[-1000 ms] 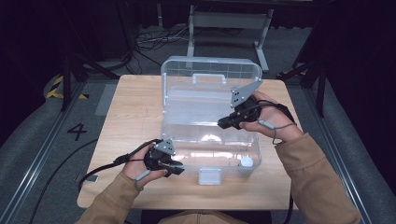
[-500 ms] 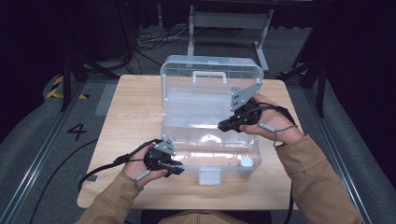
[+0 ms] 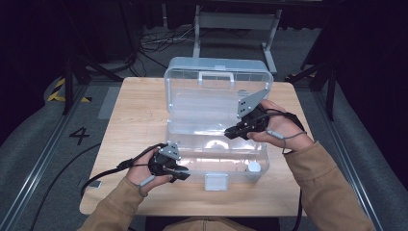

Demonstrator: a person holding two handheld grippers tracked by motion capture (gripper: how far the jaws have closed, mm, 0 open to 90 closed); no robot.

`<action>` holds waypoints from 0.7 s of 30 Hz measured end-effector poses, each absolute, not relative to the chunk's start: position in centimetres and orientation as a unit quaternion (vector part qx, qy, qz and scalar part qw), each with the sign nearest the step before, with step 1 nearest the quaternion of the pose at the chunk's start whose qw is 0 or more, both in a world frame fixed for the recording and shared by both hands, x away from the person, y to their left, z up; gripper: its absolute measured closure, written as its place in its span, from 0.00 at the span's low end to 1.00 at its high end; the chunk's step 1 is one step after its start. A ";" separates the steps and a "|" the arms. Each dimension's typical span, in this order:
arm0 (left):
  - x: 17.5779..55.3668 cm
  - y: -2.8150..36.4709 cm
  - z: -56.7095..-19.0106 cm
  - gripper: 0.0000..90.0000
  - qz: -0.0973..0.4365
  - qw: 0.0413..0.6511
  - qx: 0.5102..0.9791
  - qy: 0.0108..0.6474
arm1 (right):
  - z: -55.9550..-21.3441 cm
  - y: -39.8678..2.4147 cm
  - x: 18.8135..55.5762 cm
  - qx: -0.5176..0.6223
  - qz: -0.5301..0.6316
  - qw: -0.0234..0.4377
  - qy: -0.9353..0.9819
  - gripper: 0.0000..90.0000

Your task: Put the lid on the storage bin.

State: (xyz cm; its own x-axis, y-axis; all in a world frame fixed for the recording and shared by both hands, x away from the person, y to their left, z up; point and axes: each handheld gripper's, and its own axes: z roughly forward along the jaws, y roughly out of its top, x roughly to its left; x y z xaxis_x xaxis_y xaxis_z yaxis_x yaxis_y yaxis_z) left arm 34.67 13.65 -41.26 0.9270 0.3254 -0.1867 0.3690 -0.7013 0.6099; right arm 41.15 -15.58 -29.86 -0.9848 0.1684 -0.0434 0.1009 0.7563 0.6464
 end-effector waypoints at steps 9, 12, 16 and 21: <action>34.7 13.6 -41.3 0.84 -0.034 0.338 0.922 0.189 | -30.0 -15.6 40.8 0.069 0.340 0.046 0.937 0.95; 34.7 13.6 -41.3 0.84 -0.034 0.337 0.922 0.189 | -30.1 -15.5 40.7 0.069 0.339 0.046 0.937 0.95; 34.7 13.6 -41.3 0.84 -0.034 0.338 0.921 0.189 | -30.1 -15.4 40.5 0.064 0.337 0.048 0.938 0.95; 34.7 13.7 -41.3 0.84 -0.034 0.338 0.921 0.189 | -30.2 -15.5 40.4 0.063 0.337 0.045 0.938 0.95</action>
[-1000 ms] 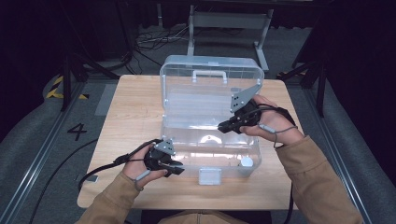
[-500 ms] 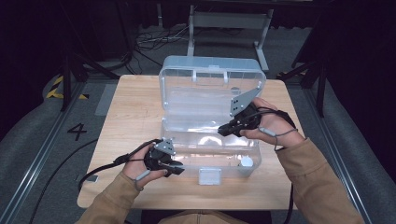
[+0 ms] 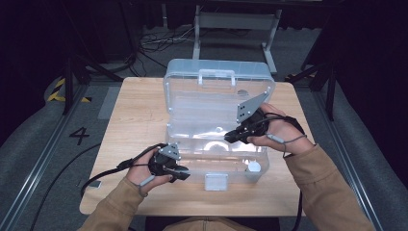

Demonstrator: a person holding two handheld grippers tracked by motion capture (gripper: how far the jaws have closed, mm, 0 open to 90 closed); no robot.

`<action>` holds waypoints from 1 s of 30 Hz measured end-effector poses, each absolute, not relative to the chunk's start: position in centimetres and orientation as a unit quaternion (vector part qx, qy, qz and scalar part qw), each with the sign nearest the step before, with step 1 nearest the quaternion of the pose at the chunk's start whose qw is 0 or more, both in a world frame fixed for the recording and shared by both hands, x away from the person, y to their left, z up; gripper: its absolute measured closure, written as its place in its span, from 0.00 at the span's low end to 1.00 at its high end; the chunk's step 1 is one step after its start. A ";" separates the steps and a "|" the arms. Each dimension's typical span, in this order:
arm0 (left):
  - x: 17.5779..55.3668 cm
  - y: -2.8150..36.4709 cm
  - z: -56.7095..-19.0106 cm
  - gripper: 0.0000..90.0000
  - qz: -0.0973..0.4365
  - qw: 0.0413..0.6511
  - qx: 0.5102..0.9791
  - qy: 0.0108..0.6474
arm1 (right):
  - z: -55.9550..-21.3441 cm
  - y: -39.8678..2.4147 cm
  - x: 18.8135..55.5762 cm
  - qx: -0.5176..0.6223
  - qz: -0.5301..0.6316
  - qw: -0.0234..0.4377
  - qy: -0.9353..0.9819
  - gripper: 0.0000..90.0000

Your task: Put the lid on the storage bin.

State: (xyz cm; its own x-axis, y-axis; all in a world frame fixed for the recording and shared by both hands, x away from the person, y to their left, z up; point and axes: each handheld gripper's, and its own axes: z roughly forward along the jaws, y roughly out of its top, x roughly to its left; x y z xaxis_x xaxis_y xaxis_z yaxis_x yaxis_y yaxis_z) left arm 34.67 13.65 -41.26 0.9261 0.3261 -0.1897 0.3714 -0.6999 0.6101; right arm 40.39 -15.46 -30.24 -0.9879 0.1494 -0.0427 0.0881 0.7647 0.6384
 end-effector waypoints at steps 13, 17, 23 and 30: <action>34.7 13.7 -41.3 0.83 -0.034 0.339 0.920 0.194 | -30.4 -15.4 40.0 0.059 0.334 0.042 0.940 0.95; 34.7 13.7 -41.3 0.83 -0.034 0.338 0.921 0.193 | -30.5 -15.3 39.8 0.059 0.331 0.043 0.941 0.95; 34.7 13.7 -41.3 0.83 -0.034 0.338 0.921 0.192 | -30.6 -15.4 39.8 0.058 0.332 0.039 0.941 0.95; 34.7 13.7 -41.2 0.82 -0.037 0.330 0.921 0.203 | -30.7 -15.4 39.7 0.058 0.334 0.040 0.940 0.95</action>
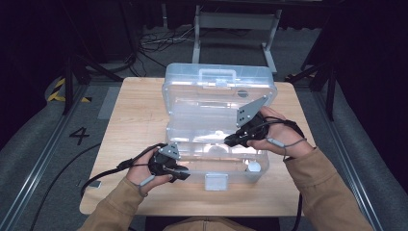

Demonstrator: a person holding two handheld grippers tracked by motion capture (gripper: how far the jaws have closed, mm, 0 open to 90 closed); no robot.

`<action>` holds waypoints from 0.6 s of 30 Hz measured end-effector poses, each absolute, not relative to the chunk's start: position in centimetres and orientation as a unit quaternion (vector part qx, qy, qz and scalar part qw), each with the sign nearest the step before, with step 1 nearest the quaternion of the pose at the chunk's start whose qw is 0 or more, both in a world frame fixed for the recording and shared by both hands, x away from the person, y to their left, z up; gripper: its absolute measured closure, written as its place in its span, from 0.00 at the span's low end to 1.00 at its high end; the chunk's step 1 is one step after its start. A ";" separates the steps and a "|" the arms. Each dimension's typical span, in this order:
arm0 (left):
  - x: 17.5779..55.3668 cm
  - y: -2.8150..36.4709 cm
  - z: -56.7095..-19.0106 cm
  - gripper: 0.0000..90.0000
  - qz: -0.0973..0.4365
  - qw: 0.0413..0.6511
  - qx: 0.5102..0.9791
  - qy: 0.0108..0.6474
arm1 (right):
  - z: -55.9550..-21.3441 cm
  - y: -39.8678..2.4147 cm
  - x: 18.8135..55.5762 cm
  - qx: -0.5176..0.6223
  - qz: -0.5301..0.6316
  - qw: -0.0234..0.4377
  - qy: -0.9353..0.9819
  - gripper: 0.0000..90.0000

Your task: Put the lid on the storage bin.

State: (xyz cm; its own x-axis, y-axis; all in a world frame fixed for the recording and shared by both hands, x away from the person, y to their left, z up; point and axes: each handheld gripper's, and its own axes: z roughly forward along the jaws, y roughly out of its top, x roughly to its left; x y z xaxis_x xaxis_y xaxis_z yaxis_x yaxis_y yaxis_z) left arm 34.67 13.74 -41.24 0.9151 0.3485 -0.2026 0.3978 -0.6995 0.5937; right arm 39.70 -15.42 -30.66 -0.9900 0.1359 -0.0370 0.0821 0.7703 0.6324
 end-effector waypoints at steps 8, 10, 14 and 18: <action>34.6 14.5 -39.9 0.76 -0.035 0.348 0.914 0.205 | -30.7 -15.4 39.7 0.058 0.336 0.042 0.939 0.95; 34.5 14.8 -39.3 0.76 -0.034 0.358 0.910 0.205 | -30.7 -15.4 39.7 0.059 0.336 0.042 0.939 0.95; 34.5 15.8 -37.9 0.79 -0.038 0.392 0.896 0.208 | -30.7 -15.5 39.6 0.058 0.337 0.043 0.939 0.96; 34.7 16.5 -37.2 0.83 -0.040 0.407 0.887 0.215 | -30.7 -15.4 39.6 0.058 0.337 0.045 0.939 0.96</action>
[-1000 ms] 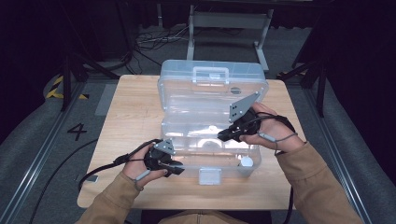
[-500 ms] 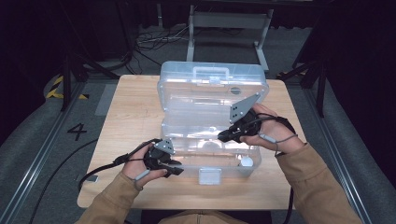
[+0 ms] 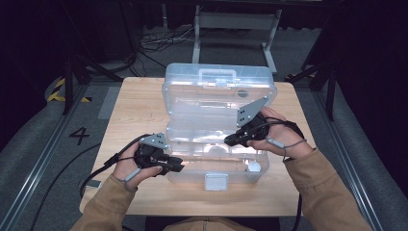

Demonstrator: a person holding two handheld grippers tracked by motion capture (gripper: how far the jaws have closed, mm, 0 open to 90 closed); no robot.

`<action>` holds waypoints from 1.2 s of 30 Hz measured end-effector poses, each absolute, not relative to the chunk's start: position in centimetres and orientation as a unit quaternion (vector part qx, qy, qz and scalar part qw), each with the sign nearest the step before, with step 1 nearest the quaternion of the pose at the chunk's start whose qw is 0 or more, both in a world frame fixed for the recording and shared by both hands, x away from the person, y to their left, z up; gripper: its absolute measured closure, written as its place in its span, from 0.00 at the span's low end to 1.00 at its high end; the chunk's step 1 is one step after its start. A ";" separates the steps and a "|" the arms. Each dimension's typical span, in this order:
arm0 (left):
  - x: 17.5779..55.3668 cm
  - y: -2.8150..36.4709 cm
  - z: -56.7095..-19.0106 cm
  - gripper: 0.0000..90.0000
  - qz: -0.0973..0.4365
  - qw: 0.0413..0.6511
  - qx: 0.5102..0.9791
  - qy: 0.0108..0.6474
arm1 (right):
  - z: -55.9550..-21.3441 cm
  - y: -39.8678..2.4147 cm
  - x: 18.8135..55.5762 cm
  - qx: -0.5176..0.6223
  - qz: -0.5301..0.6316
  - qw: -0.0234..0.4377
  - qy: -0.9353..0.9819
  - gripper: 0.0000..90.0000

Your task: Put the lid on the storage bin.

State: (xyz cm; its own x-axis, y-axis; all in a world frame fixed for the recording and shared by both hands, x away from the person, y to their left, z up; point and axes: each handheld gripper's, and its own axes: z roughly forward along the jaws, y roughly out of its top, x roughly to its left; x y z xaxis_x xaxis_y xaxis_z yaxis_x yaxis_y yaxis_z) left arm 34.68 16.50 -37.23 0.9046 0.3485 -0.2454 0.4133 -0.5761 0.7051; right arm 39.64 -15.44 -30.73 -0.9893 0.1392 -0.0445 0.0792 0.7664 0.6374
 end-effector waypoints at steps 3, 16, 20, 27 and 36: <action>34.8 17.0 -36.8 0.86 -0.047 0.424 0.877 0.220 | -30.7 -15.4 39.6 0.059 0.337 0.046 0.939 0.96; 35.1 18.6 -33.2 0.94 -0.025 0.480 0.847 0.226 | -30.8 -15.4 39.5 0.061 0.336 0.049 0.938 0.97; 35.3 19.3 -32.3 0.95 -0.010 0.493 0.838 0.233 | -30.8 -15.4 39.5 0.062 0.337 0.048 0.938 0.97; 36.1 19.9 -32.0 0.96 0.009 0.500 0.827 0.257 | -30.8 -15.4 39.5 0.061 0.338 0.049 0.938 0.97; 37.2 20.5 -31.6 0.96 0.035 0.520 0.805 0.284 | -31.0 -15.5 39.3 0.061 0.341 0.048 0.937 0.97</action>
State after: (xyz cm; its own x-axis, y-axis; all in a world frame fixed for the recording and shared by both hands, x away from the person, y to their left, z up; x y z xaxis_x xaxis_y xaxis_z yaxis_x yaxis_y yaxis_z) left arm 37.22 20.49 -31.63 0.8362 0.4937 -0.2387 0.4201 -0.2972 0.8574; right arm 39.33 -15.45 -30.97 -0.9878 0.1482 -0.0489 0.0821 0.7598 0.6450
